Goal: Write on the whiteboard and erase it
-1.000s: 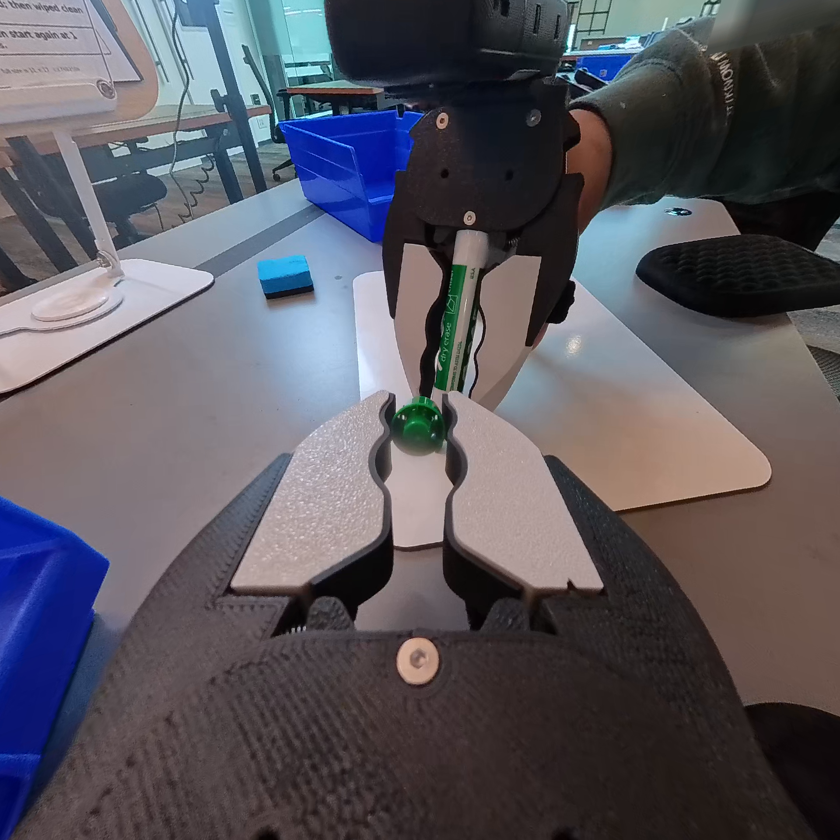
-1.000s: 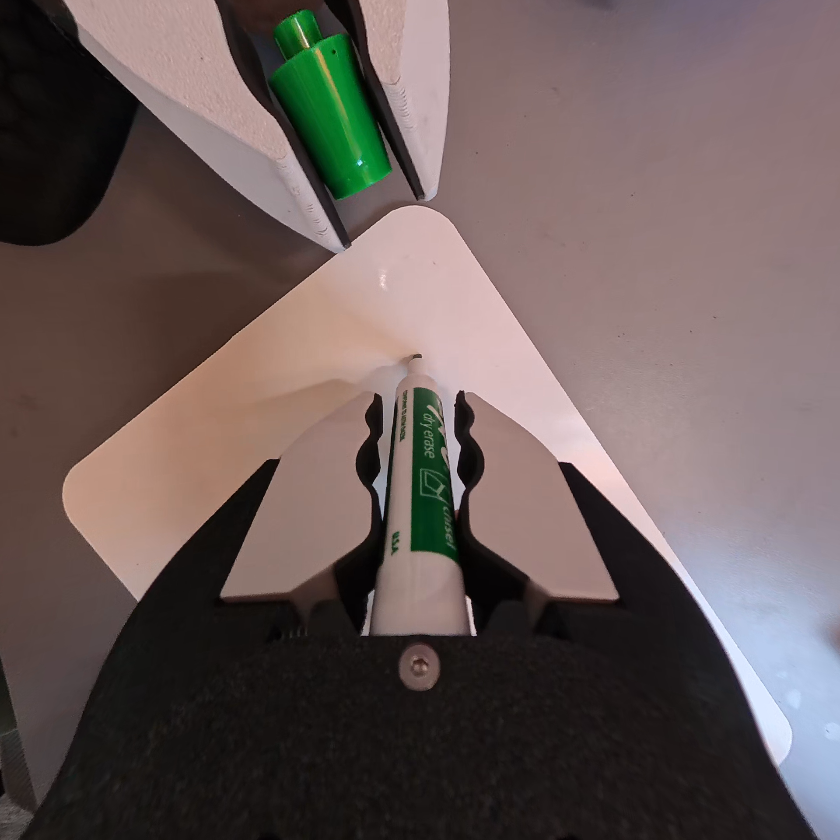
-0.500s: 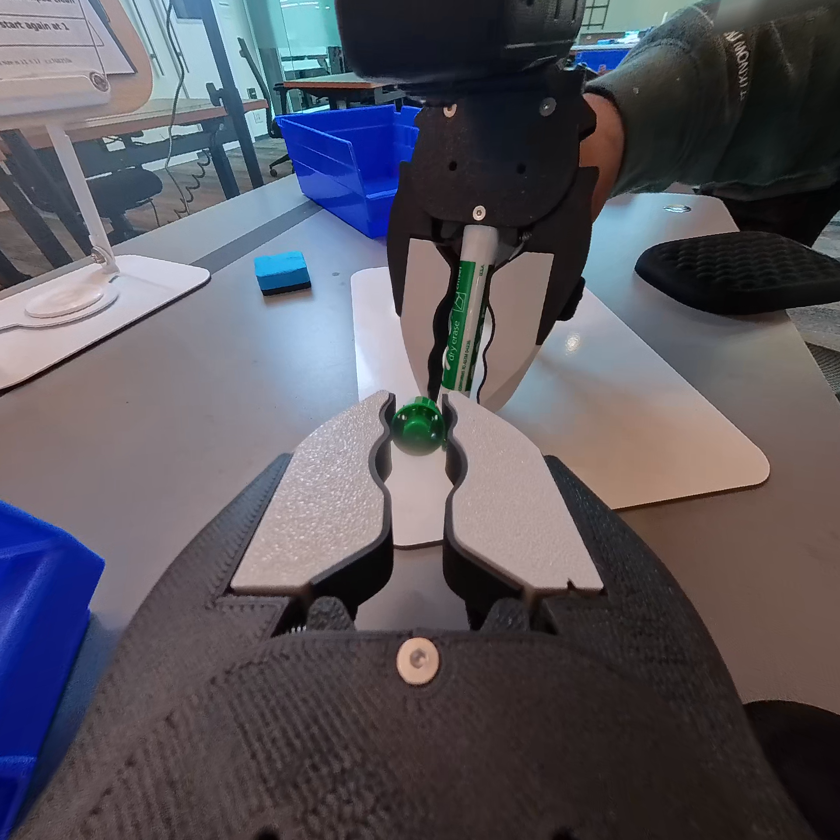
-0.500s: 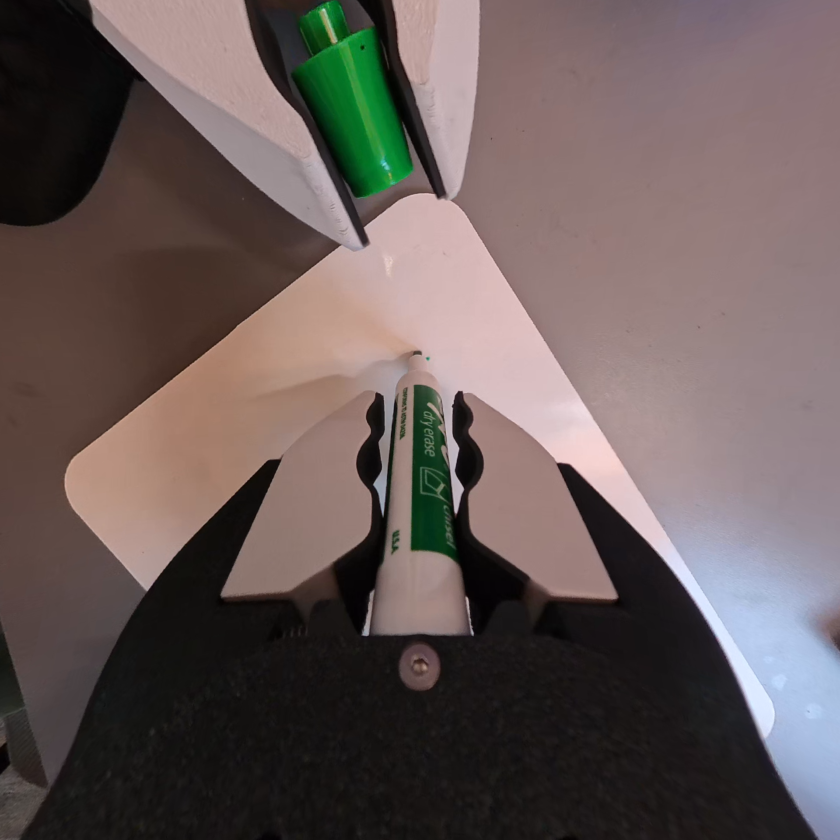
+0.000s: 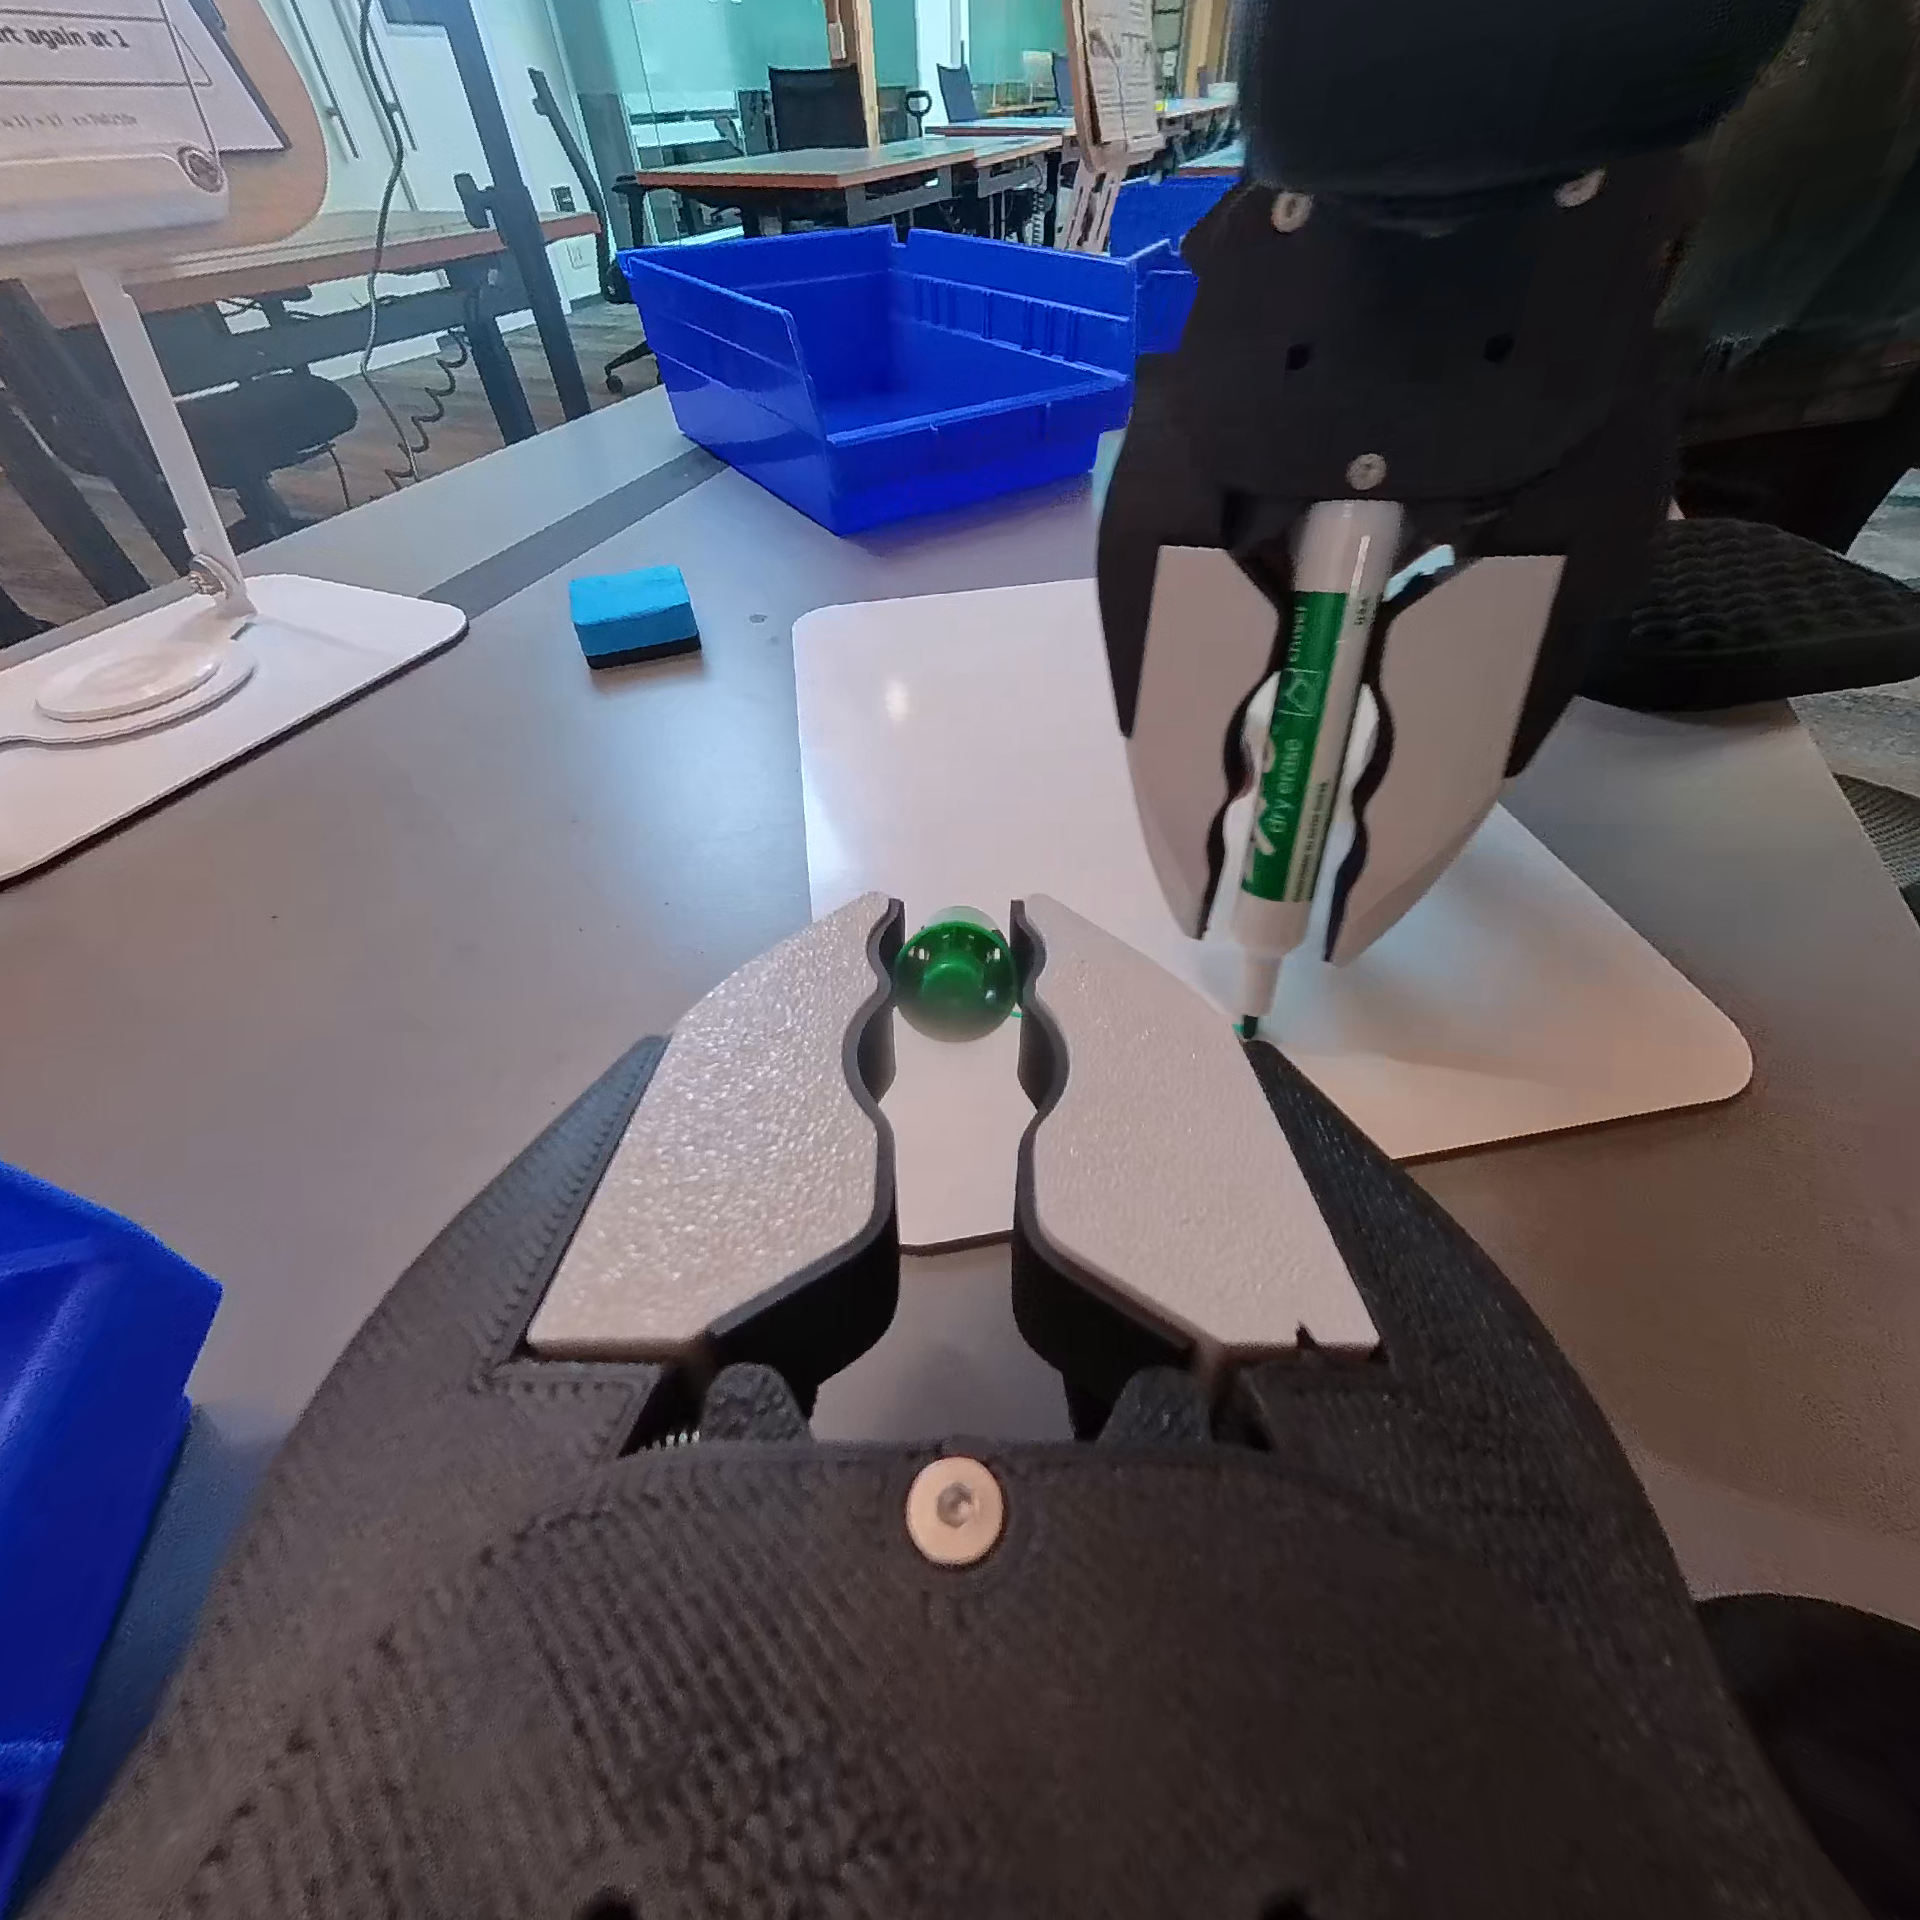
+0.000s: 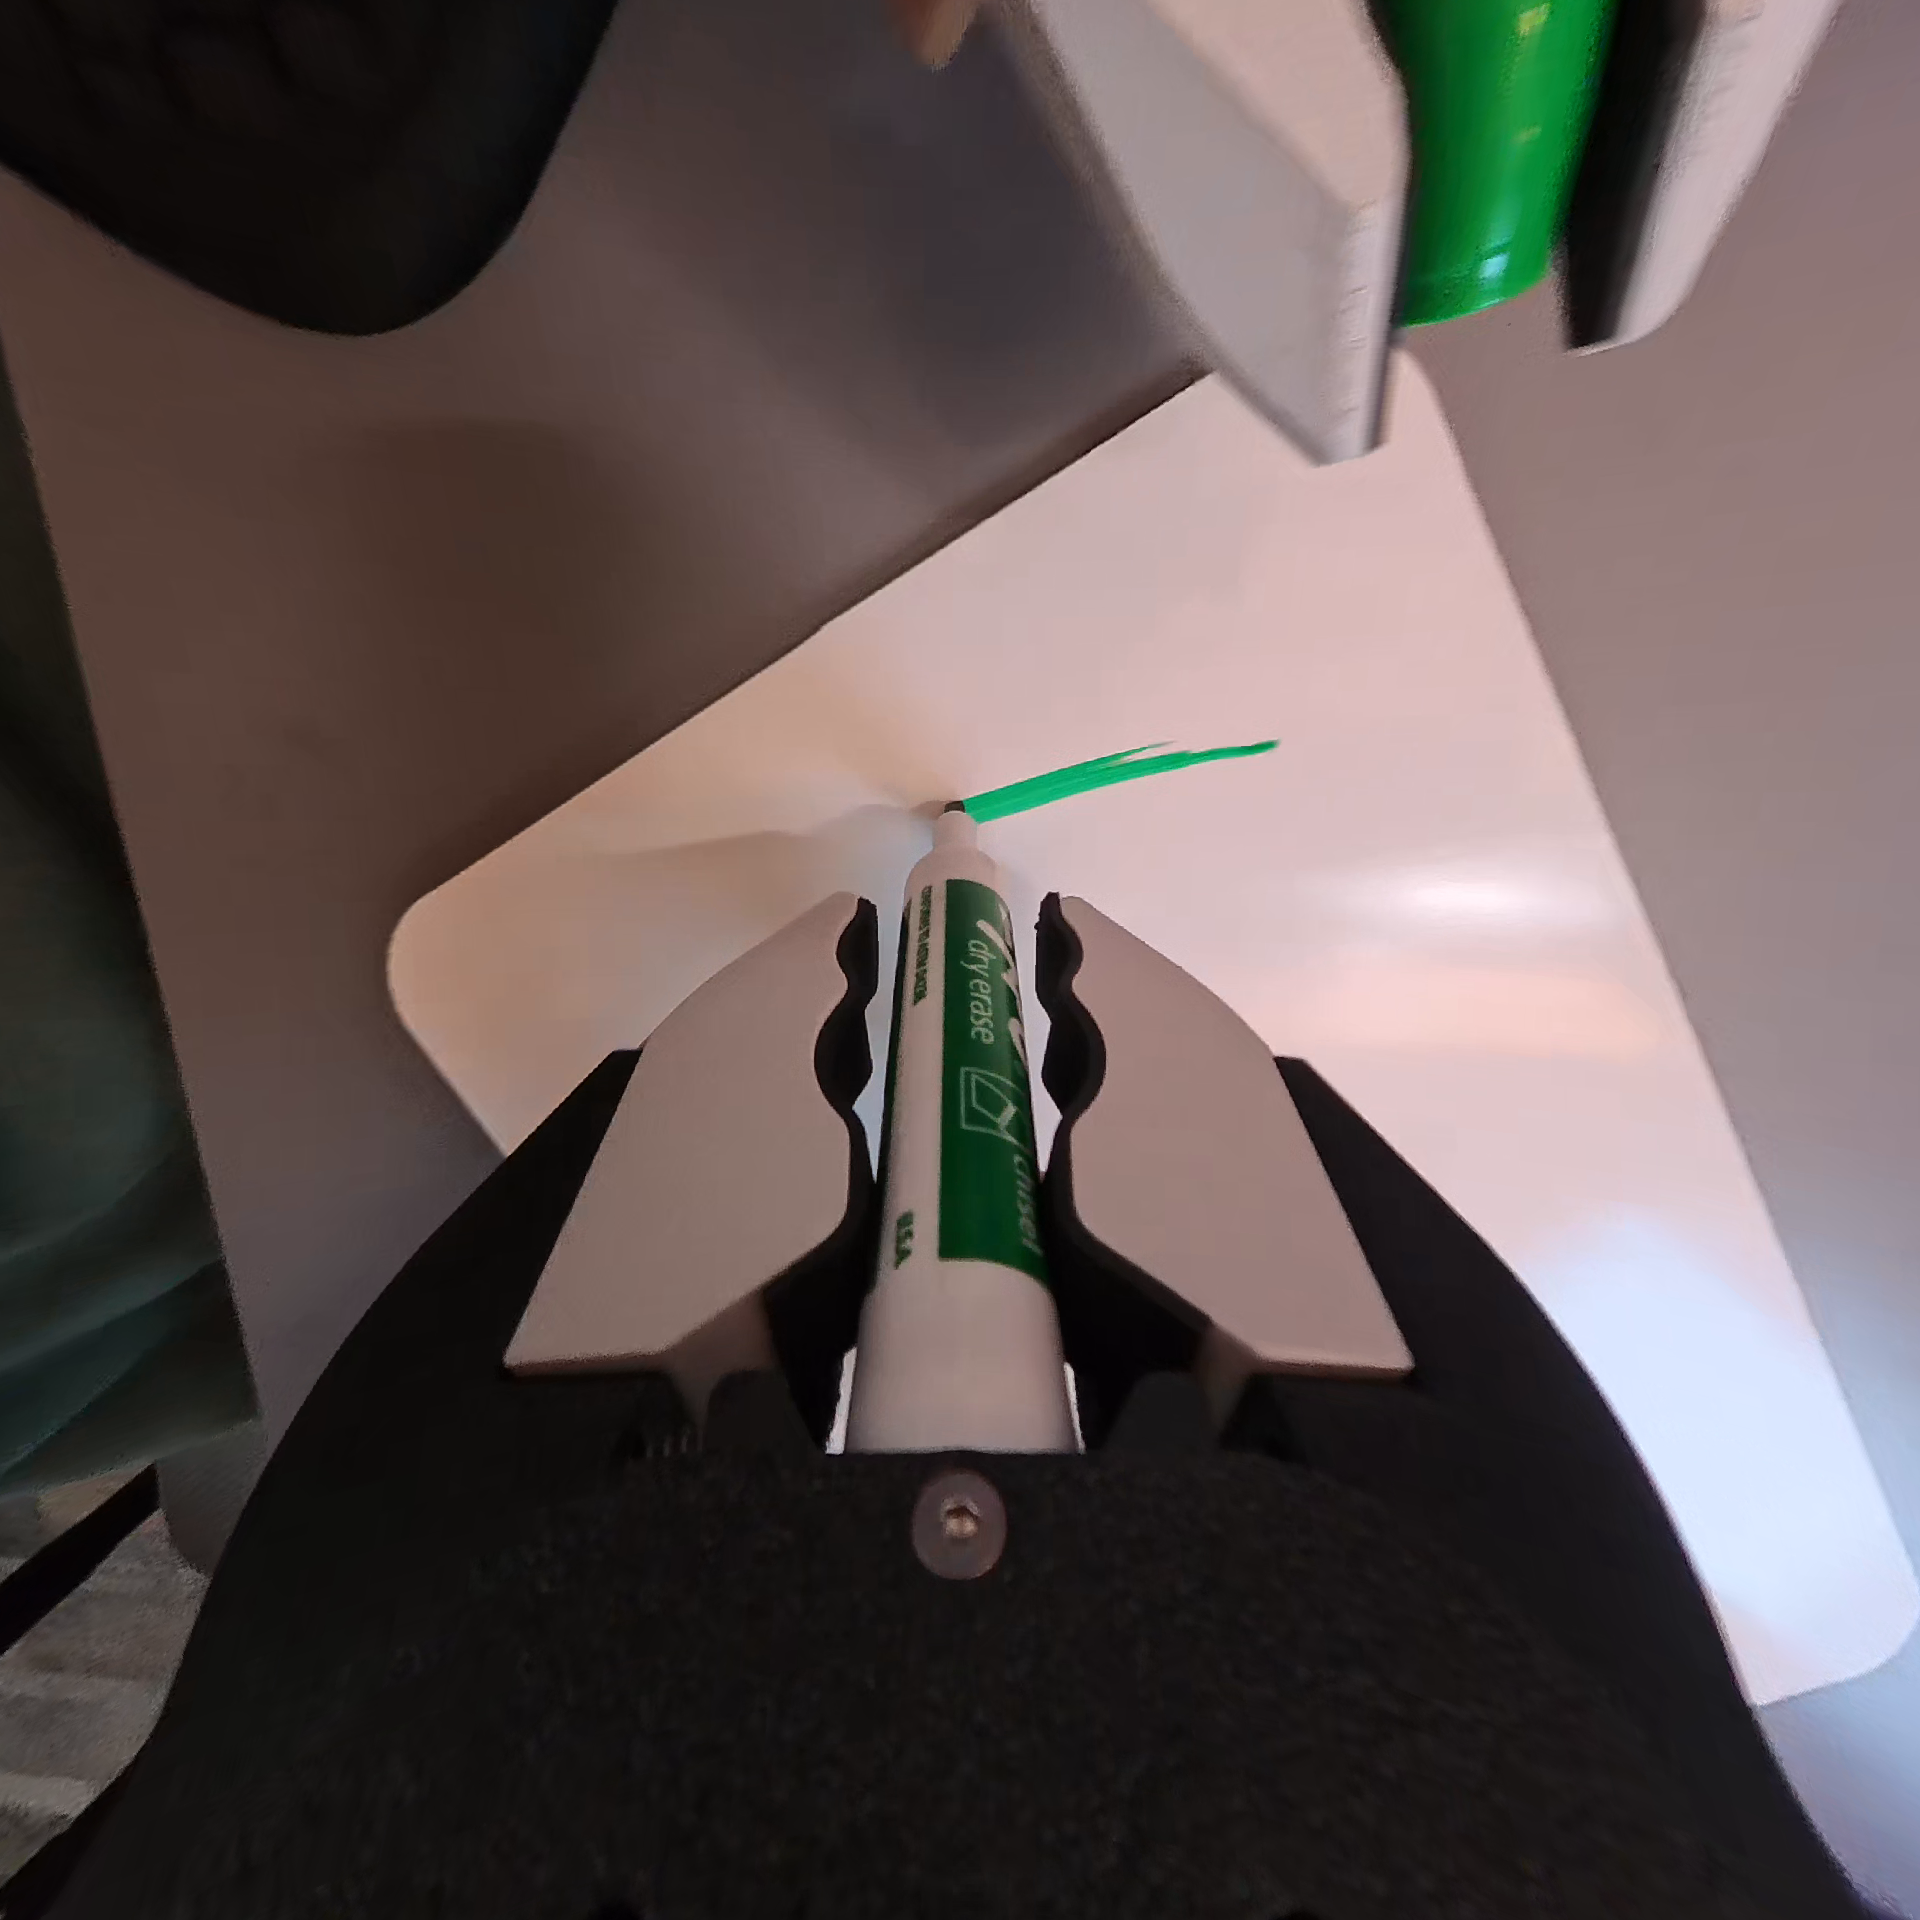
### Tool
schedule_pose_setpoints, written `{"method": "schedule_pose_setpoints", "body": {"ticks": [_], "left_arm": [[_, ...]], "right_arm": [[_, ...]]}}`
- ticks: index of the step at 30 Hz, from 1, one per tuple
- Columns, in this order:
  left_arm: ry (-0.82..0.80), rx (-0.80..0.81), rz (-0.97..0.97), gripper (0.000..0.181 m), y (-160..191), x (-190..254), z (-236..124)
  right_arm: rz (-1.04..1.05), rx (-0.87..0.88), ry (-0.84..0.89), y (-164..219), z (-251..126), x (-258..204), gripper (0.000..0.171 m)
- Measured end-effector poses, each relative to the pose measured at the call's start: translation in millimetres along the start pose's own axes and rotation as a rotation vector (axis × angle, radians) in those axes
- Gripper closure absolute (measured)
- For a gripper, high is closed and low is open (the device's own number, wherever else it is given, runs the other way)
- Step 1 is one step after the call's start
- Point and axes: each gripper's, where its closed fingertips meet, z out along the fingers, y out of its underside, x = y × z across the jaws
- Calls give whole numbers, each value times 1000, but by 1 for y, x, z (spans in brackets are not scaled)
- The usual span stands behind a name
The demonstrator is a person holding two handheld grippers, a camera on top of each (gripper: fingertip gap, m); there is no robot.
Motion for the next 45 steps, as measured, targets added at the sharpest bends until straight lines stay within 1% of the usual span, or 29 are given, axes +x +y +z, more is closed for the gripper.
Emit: {"method": "schedule_pose_setpoints", "body": {"ticks": [3, 6, 10, 13, 17, 22, 37, 45], "left_arm": [[1, -2, -1, 162, 1, 0, 0], [2, -2, 1, 162, 0, 1, 1], [1, -6, 2, 162, 1, 1, 1], [0, -5, -2, 162, 1, 0, 1], [3, -5, -8, 162, 1, -1, 0], [-2, -4, -5, 162, 0, -2, -1], [-6, -1, 2, 162, -2, -3, -2], [-3, -3, 5, 162, -2, -2, -2]], "right_arm": [[-9, -18, -22, 5, -1, -16, 140], [-5, -14, -15, 5, -3, -17, 140], [41, 46, 36, -5, -14, 14, 140], [43, 38, 82, -6, -14, 41, 140], [14, 9, 93, -12, -9, 55, 140], [-9, -19, 83, -17, -5, 58, 139], [-14, -66, 82, -13, -2, 59, 139], [-2, -93, 76, 1, -6, 49, 139]]}}
